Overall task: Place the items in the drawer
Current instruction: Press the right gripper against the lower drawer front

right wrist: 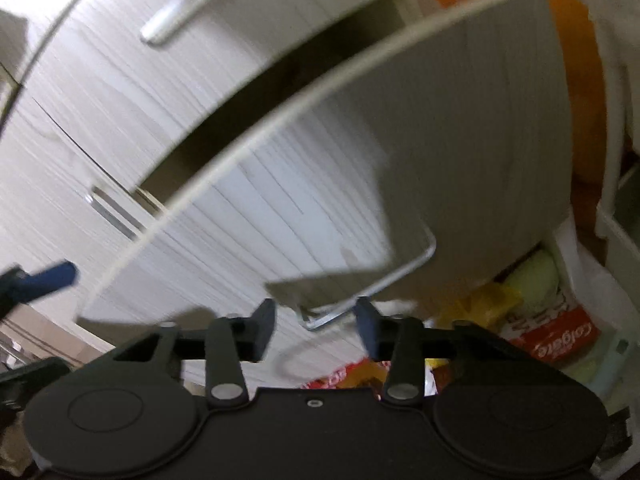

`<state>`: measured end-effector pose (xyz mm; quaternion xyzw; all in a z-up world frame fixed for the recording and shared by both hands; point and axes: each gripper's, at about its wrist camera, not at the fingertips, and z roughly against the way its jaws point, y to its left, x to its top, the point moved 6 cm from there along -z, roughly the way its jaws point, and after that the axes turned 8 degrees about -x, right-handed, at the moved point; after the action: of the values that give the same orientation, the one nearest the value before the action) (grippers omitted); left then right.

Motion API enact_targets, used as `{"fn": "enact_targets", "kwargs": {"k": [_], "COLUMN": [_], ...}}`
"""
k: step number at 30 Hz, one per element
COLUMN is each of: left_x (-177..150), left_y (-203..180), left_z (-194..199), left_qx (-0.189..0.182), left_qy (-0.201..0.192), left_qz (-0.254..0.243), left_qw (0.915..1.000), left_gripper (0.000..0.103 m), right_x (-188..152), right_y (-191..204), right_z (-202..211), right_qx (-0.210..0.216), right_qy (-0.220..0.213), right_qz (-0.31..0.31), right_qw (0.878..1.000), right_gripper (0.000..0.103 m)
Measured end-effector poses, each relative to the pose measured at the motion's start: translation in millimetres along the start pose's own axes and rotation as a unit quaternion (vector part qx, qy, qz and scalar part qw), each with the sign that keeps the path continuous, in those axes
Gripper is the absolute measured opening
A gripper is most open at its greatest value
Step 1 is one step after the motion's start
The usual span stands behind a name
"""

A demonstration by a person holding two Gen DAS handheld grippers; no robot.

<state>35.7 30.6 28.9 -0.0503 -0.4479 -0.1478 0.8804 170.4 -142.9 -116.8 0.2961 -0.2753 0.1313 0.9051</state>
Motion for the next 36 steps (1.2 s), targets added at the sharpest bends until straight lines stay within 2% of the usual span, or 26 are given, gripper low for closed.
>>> {"fn": "enact_targets", "kwargs": {"k": [3,5,7,12,17,20,23,36], "left_x": [-3.7,-7.6,-8.7,-9.2,-10.1,-10.0,-8.3,-14.8], "left_y": [7.9,14.9,16.4,18.2,23.4,28.7,33.6,37.1], "left_z": [-7.6,-14.5,-17.2,-24.6,-30.4,-30.0,-29.9,-40.2], "left_qx": [0.002,0.020,0.027,0.026,0.047,0.071,0.077,0.074], "left_qy": [0.011,0.027,0.029,0.035,0.037,0.034,0.029,0.043], "left_qz": [0.012,0.029,0.025,0.032,0.036,0.029,0.037,0.061], "left_qw": [0.9999,0.9990,0.9989,0.9985,0.9976,0.9965,0.9959,0.9944], "left_gripper": [0.085,0.085,0.085,0.086,0.086,0.086,0.086,0.086], "right_x": [3.8,3.1,2.1,4.5,6.2,8.5,10.8,25.3], "right_y": [-9.2,-12.0,-14.7,-19.0,-9.3,-7.9,-7.2,4.0], "right_z": [-14.1,-20.6,-17.3,-12.5,-8.9,-6.5,-4.8,-2.5], "right_qx": [-0.058,-0.060,-0.038,-0.017,-0.038,-0.042,-0.043,-0.051], "right_qy": [0.002,0.004,0.007,0.016,0.005,0.005,0.003,-0.006], "right_qz": [0.000,-0.008,-0.033,-0.037,0.001,0.006,0.012,0.042], "right_qw": [0.998,0.998,0.999,0.999,0.999,0.999,0.999,0.998], "right_gripper": [0.060,0.062,0.041,0.041,0.043,0.044,0.046,0.052]}}
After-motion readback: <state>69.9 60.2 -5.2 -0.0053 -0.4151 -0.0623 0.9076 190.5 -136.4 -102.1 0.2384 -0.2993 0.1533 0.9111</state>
